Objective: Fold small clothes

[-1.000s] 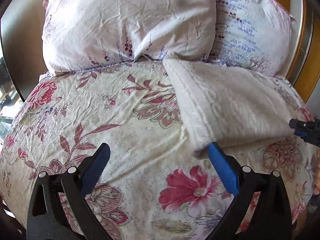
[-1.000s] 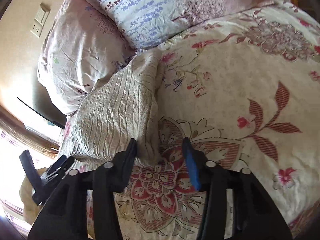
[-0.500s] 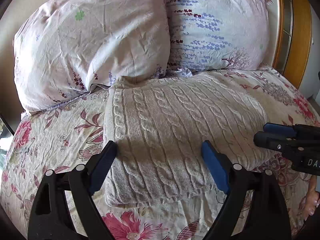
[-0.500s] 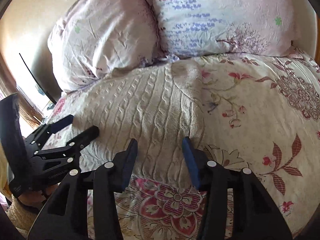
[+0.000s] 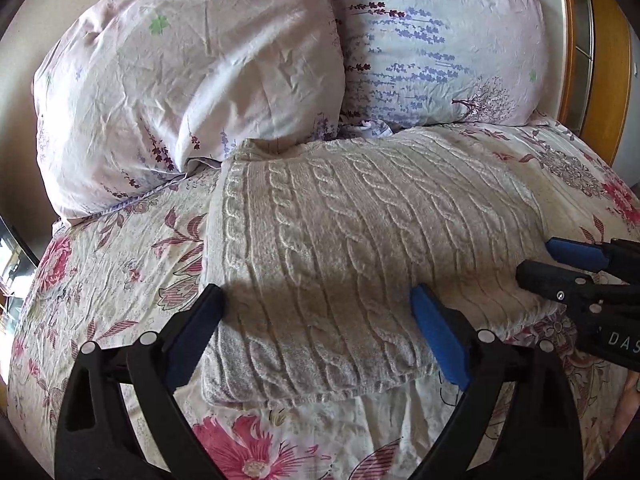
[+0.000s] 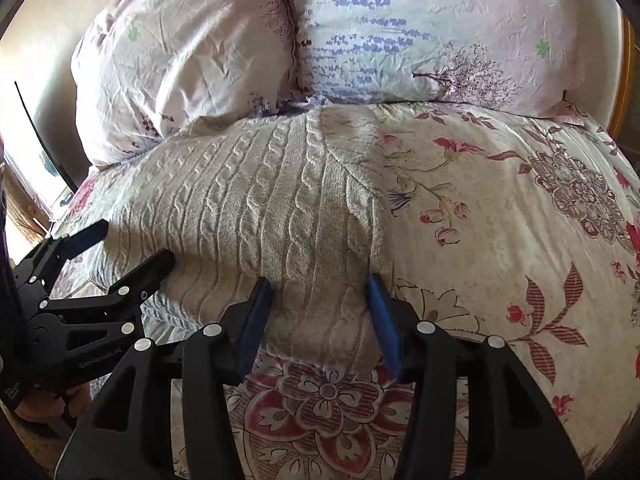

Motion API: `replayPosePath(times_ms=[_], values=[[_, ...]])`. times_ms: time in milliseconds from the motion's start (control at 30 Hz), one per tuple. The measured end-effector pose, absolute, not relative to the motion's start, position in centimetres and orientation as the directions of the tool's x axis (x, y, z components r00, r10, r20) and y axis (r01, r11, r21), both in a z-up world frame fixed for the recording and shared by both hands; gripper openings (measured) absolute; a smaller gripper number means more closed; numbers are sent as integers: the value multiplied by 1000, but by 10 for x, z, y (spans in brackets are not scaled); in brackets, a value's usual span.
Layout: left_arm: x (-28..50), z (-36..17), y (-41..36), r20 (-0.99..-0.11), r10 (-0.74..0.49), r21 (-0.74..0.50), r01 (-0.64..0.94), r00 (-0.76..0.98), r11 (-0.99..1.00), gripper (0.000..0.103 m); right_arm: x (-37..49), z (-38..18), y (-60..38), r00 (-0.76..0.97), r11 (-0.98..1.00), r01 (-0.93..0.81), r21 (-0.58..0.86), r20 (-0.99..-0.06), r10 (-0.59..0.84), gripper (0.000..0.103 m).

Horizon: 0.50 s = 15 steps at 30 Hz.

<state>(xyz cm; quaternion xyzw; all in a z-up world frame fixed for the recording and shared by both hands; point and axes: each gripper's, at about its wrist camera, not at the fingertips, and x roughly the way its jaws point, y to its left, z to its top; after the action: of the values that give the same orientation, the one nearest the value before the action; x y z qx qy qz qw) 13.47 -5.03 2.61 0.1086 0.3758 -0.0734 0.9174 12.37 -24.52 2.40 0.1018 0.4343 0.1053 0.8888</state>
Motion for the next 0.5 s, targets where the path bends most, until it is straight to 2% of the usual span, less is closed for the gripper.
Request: replayPosePath(times_ms=[33, 100, 133, 267, 367, 500], values=[[131, 29, -44, -703, -65, 118, 207, 708, 971, 94, 118, 29, -246, 615, 957, -96, 274, -739, 273, 55], [124, 35, -30, -696, -57, 91, 166, 716, 982, 95, 108, 36, -246, 640, 968, -81, 237, -733, 233, 90], [121, 37, -23, -692, -47, 84, 145, 720, 986, 95, 102, 38, -245, 650, 974, -77, 212, -730, 210, 96], [110, 34, 5, -711, -5, 70, 78, 703, 995, 95, 88, 33, -235, 633, 983, -80, 166, -753, 179, 100], [104, 24, 15, -742, 9, 69, 64, 671, 996, 96, 87, 19, -228, 578, 979, -74, 189, -792, 196, 100], [98, 11, 17, -776, 18, 77, 67, 630, 995, 96, 92, 5, -217, 525, 988, -60, 141, -837, 151, 101]])
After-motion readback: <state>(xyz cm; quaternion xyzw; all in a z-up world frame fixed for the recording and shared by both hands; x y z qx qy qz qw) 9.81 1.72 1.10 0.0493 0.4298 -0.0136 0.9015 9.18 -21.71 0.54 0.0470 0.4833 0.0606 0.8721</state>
